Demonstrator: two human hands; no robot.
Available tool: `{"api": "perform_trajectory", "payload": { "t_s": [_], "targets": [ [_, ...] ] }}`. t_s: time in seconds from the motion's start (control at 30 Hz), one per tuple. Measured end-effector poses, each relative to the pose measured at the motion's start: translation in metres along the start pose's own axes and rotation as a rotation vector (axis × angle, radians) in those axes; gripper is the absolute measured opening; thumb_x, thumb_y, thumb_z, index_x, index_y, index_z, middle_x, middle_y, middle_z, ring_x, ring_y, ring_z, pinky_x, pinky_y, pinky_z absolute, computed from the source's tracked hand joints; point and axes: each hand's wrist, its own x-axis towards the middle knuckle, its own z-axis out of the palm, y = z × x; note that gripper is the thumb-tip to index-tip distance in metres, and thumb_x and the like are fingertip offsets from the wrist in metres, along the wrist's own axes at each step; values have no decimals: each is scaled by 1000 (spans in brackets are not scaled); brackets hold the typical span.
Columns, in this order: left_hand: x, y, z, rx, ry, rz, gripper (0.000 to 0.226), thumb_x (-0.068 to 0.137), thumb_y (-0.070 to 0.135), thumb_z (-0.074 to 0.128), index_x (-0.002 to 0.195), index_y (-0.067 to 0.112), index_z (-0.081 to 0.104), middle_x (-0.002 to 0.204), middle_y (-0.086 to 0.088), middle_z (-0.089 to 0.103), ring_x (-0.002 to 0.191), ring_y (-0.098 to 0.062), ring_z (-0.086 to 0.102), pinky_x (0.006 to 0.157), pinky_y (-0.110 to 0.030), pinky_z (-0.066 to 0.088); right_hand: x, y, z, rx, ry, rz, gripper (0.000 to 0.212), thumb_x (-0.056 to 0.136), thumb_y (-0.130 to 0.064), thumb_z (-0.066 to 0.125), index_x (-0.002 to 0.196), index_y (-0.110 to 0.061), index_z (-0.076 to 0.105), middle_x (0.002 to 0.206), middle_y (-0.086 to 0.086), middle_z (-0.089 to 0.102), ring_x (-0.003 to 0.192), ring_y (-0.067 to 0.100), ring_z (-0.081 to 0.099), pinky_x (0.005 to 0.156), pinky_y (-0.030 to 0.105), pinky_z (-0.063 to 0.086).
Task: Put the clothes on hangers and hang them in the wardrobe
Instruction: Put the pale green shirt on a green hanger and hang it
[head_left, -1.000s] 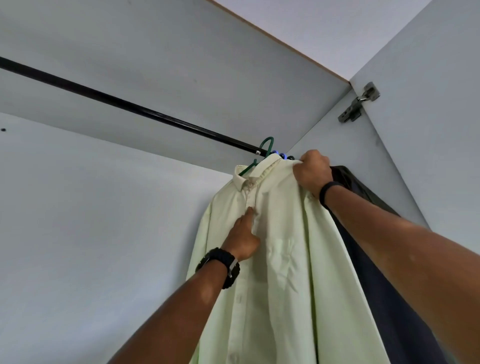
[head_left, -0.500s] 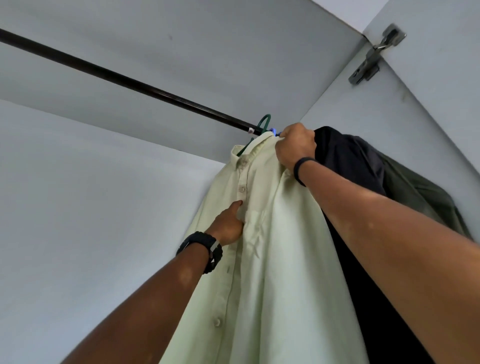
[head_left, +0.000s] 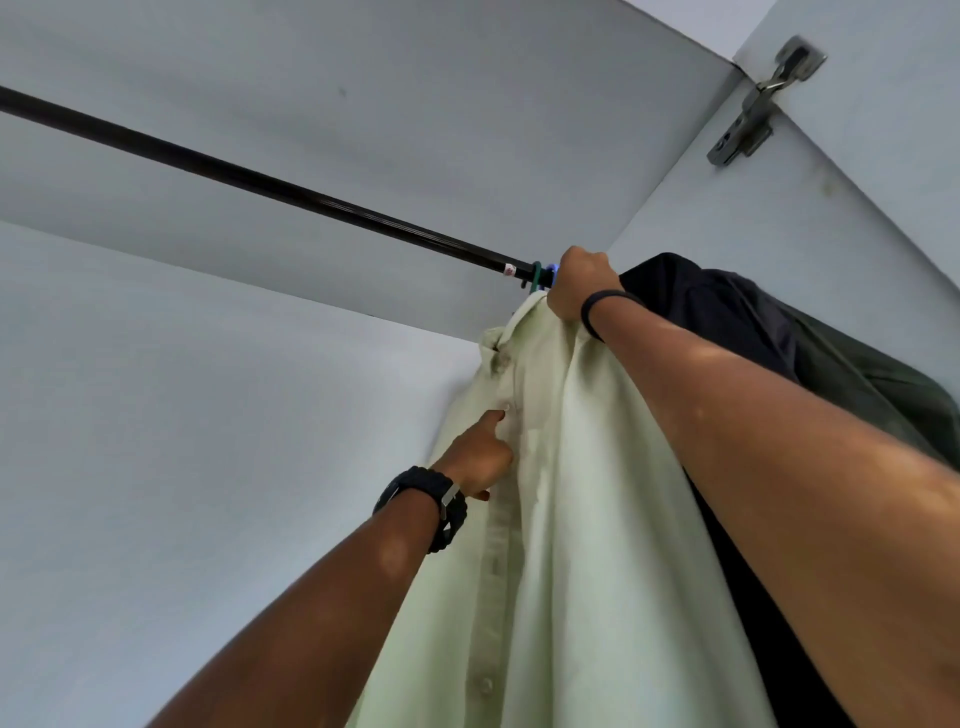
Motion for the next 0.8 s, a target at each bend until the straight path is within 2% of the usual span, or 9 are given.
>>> {"api": "perform_trajectory", "payload": {
  "t_s": [0.13,0.23,0.33,0.43,0.5,0.57,0.63,0.73,0.8],
  "targets": [
    [-16,10,-3,-122,4,-15,45,101,31,35,145,29,30,138,-3,45,117,-27,51,94,-45,50,-5,1,1,-33,-7,-1,30,95,-7,46,124,-3,49,128,19,46,113,36,53,86,35,45],
    [-32,18,3,-187,-9,0,54,98,57,24,145,31,28,146,0,38,126,-27,45,101,-47,43,-16,15,-7,15,-77,32,34,92,-11,49,125,-4,51,130,18,48,119,33,49,92,34,44],
    [-49,30,10,-188,-88,7,62,94,65,21,148,35,19,154,6,25,138,-26,32,107,-52,34,-34,34,-21,80,-221,100,47,84,-17,68,126,-4,54,126,14,54,121,29,49,94,31,44],
    [-63,45,19,-174,-149,32,63,93,66,24,149,36,19,154,8,24,138,-26,31,107,-54,33,-45,42,-46,360,-296,231,36,82,-11,72,114,0,59,112,15,63,100,31,62,87,40,53],
    [-70,56,23,-174,-118,130,59,94,62,30,147,35,26,151,7,33,135,-24,37,106,-48,38,-48,42,-69,648,-294,299,13,85,-8,68,94,-2,60,91,12,64,76,24,63,70,34,55],
    [-79,68,26,-211,-37,242,51,97,53,37,144,33,34,142,3,45,129,-20,45,104,-40,41,-50,46,-86,766,-259,322,10,85,-9,68,82,-6,58,82,10,61,67,20,59,62,29,52],
    [-89,74,28,-195,-19,278,47,98,44,43,143,32,36,138,0,49,124,-19,49,102,-35,42,-58,55,-97,562,-242,303,12,83,-12,70,82,-7,60,90,12,62,76,25,61,69,32,52],
    [-111,74,31,-78,-115,235,51,98,30,46,147,28,31,148,-5,38,126,-18,46,96,-28,40,-80,61,-108,0,-232,261,39,83,-23,72,113,-2,60,118,16,58,110,32,56,84,32,44],
    [-127,70,33,-51,-171,214,55,98,25,46,149,27,26,150,-5,34,125,-15,44,91,-23,39,-101,55,-118,-36,-247,289,47,83,-23,72,120,0,56,125,18,56,117,33,52,88,35,44]
  ]
}}
